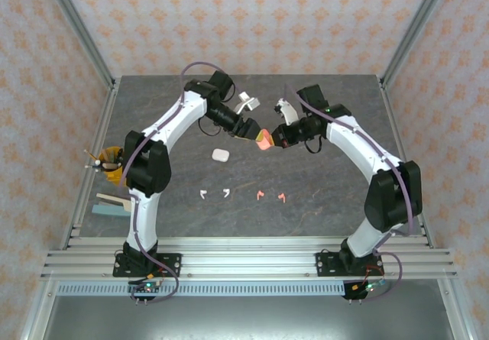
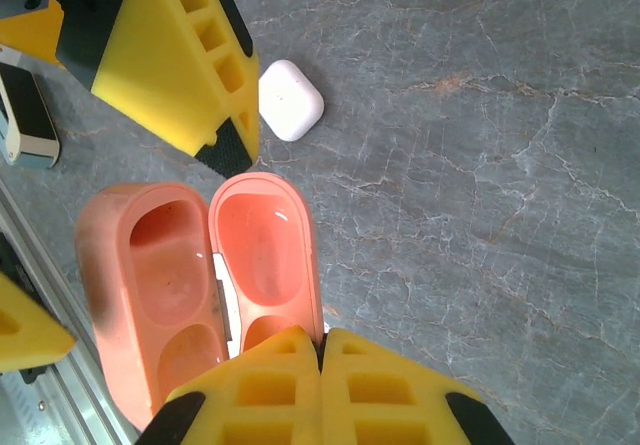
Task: Insert the wireless bluetooth earbuds into the charging case
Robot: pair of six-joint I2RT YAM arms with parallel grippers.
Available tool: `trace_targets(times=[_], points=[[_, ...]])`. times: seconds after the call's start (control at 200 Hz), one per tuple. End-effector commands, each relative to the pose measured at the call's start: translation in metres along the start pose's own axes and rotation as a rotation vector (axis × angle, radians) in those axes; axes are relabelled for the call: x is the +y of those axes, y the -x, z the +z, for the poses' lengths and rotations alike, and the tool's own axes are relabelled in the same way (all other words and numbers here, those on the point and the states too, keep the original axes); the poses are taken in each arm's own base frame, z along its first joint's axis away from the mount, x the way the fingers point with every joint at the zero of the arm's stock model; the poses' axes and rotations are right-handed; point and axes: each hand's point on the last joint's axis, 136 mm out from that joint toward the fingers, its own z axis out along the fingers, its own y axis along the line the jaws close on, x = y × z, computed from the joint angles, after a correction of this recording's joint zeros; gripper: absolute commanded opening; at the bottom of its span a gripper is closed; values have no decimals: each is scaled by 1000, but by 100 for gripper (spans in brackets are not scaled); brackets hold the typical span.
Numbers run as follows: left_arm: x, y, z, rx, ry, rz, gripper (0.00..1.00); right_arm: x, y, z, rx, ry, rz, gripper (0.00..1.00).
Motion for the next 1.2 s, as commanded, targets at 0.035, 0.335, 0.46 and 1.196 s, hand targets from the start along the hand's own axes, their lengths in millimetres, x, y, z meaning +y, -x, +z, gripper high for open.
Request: trace_targets(times=[0.035, 0.335, 0.46, 1.196], points=[[-9, -8, -1, 25, -106, 6, 69, 2, 13, -3, -13, -8, -43, 0], [-10, -10, 0, 36, -195, 1, 65, 5, 15, 4, 3, 11, -44, 0], [-10, -10, 0, 38, -211, -4, 63, 9, 16, 7, 8, 23, -47, 0], [-16, -14, -1, 58, -260, -5, 41, 15, 18, 18, 36, 20, -66, 0]])
